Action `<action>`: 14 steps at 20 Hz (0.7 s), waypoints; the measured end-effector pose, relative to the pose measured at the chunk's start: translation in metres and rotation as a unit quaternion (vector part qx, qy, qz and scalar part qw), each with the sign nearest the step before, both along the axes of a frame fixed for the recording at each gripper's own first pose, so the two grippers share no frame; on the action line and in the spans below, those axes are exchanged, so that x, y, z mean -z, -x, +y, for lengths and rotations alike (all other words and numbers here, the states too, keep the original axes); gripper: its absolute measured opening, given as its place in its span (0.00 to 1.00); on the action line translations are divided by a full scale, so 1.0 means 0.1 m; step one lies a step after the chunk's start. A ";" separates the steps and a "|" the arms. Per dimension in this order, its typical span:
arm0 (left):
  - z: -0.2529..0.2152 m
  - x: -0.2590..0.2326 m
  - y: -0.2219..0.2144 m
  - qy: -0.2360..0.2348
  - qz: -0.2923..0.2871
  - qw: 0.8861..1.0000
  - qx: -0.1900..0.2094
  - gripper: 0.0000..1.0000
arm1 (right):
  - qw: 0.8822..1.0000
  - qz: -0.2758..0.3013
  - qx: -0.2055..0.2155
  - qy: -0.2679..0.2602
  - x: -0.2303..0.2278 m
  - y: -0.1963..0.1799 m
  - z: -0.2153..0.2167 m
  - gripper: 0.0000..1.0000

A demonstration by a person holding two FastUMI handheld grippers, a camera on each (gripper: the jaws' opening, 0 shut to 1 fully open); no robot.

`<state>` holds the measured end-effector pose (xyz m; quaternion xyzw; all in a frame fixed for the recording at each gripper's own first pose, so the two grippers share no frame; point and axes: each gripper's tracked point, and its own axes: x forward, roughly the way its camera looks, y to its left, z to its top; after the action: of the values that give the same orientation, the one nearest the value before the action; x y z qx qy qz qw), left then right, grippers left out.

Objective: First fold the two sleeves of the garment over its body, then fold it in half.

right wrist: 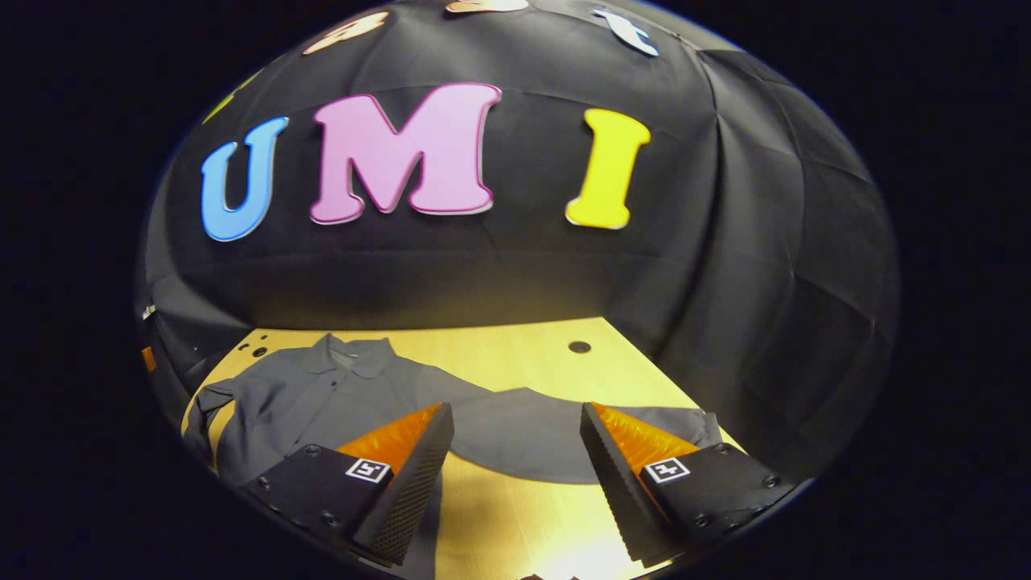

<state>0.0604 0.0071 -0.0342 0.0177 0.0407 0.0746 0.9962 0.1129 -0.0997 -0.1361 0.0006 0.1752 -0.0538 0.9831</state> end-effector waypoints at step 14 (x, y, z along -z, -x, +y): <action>-0.06 0.34 -0.11 0.013 0.049 0.998 -0.024 0.99 | 0.980 0.088 0.178 0.006 0.68 -0.21 -1.89 0.98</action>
<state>0.0718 0.0010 -0.0685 0.0070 0.0907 0.0970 0.9911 0.1336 -0.2883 -0.2042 0.0208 0.2574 -0.2284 0.9387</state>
